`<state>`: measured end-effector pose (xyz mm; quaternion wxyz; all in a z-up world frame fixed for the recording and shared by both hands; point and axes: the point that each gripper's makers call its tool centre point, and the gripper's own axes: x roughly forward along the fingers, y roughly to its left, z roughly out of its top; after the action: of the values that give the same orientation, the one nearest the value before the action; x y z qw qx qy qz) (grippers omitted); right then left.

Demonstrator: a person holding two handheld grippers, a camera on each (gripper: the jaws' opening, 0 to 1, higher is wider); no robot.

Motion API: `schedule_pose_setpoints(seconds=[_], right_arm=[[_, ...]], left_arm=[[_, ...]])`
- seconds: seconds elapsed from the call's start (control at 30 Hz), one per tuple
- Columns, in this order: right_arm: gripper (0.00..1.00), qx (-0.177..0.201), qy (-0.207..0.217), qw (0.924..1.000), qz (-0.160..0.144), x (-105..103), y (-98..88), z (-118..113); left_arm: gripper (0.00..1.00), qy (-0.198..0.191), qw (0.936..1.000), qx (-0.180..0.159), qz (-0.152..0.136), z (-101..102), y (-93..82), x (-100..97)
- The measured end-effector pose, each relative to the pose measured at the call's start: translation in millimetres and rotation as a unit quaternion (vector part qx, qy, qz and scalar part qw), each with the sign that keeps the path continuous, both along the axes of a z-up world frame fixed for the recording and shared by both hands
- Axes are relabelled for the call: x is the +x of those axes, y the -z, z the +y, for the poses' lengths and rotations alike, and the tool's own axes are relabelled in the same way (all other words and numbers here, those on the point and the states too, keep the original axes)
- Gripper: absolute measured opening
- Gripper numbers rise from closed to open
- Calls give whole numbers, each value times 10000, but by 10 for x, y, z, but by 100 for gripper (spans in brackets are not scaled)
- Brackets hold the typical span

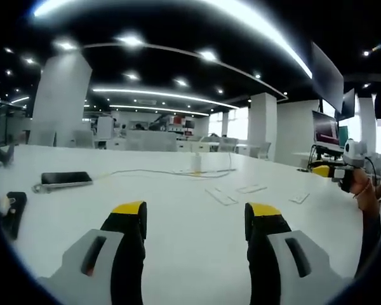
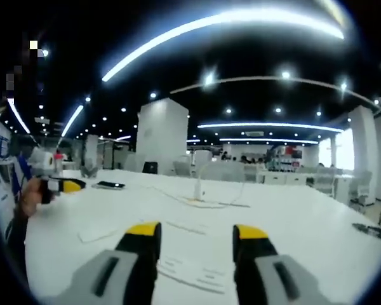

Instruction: Locate the socket holder cover, grip the socket holder cover, clip it into the socket holder slot.

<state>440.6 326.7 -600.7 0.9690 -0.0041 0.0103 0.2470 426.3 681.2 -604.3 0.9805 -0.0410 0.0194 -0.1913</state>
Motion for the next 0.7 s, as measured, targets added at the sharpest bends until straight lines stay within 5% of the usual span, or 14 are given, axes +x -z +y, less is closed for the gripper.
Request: schedule_pose_setpoints(seconds=[0.17,0.3,0.5,0.7], right_arm=[[49,-486,136,9986,125,38,20,-22],[51,-993,15,9949,-151,23,-226,59],[57,-1919,-134,9807,-354,31,-519,89],[57,-2567,-596,9645,-198,63,-481,160]], left_arm=[[63,10,10000,-29,25,-16,19,-6],[62,60,10000,-35,55,-49,40,-18],[62,87,9999,-43,26,-76,37,-41],[62,79,9999,-46,54,-90,60,-48]])
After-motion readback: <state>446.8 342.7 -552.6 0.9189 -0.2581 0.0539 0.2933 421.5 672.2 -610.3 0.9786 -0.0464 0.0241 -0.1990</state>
